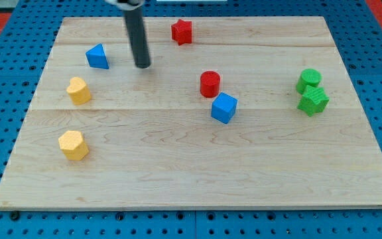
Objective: Place the blue blocks at the center left of the board
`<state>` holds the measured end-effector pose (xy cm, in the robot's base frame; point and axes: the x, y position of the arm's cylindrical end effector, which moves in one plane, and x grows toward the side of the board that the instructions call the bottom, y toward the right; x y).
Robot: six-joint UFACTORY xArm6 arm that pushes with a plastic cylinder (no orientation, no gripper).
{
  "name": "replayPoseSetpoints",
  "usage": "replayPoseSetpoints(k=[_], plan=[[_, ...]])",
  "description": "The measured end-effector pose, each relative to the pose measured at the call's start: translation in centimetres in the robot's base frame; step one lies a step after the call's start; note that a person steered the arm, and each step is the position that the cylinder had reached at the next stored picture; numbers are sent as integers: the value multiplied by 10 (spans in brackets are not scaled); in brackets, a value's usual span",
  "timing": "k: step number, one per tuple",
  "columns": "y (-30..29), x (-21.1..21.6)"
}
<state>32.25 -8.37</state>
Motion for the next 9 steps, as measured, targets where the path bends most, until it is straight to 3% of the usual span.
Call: replayPoseSetpoints(k=[1,2,4,5,7,8,9], plan=[[-99,-16],[-156,4],[-126,96],[-57,155],[104,173],[173,176],[167,138]])
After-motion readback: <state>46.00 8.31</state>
